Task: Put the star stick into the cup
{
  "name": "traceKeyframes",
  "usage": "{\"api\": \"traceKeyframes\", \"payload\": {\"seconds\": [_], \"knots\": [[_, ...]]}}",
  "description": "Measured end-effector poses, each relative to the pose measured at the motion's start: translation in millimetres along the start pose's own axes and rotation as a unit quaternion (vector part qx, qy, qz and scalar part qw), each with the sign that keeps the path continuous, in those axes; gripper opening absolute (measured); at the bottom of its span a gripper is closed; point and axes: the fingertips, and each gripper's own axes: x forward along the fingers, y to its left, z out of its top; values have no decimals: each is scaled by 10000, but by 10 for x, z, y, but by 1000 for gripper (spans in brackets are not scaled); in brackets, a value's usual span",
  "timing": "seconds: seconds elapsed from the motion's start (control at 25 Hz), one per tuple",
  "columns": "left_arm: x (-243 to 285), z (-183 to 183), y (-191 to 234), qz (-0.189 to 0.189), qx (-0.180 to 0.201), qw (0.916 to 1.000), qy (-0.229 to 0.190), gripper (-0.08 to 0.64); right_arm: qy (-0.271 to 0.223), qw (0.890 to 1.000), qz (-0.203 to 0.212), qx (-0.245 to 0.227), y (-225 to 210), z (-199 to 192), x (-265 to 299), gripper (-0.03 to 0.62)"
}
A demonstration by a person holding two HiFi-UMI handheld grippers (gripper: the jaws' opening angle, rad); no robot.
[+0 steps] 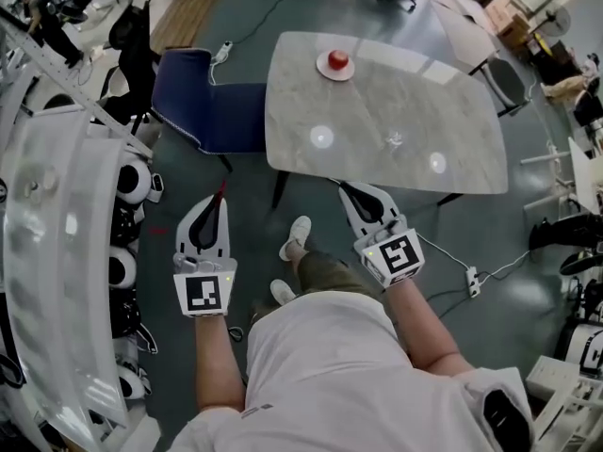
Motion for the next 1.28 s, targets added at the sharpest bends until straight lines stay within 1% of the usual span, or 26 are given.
{"api": "traceKeyframes", "payload": {"seconds": [0.12, 0.32, 0.44, 0.56, 0.72, 0.88, 1.04, 1.16, 1.28], "knots": [[356, -53, 140, -32, 51, 9999, 120, 14, 17, 10000, 2, 79, -274, -25, 325, 12], [1098, -58, 417, -61, -93, 9994, 315, 15, 122, 9996, 197, 185, -760, -15, 938, 12], [1526, -95, 543, -106, -59, 9990, 439, 14, 139, 9993, 228, 278, -1024, -47, 1229, 12], [1900, -136, 645, -214, 9, 9986, 475, 15, 132, 9989, 147, 417, -1262, -100, 1463, 12], [2335, -126, 681, -402, 9, 9981, 463, 14, 127, 9984, -64, 552, -1581, -140, 1624, 12], [2730, -75, 584, -786, 44, 9961, 395, 14, 165, 9970, -386, 656, -1857, -177, 1647, 12], [3095, 3, 416, -1317, 105, 9906, 350, 15, 252, 9931, -822, 795, -2085, -246, 1546, 12], [3346, 30, 299, -1744, 138, 9843, 225, 14, 371, 9870, -1243, 949, -2209, -312, 1437, 12], [3540, 18, 140, -2223, 116, 9747, 195, 14, 457, 9786, -1706, 1061, -2289, -375, 1313, 12]]}}
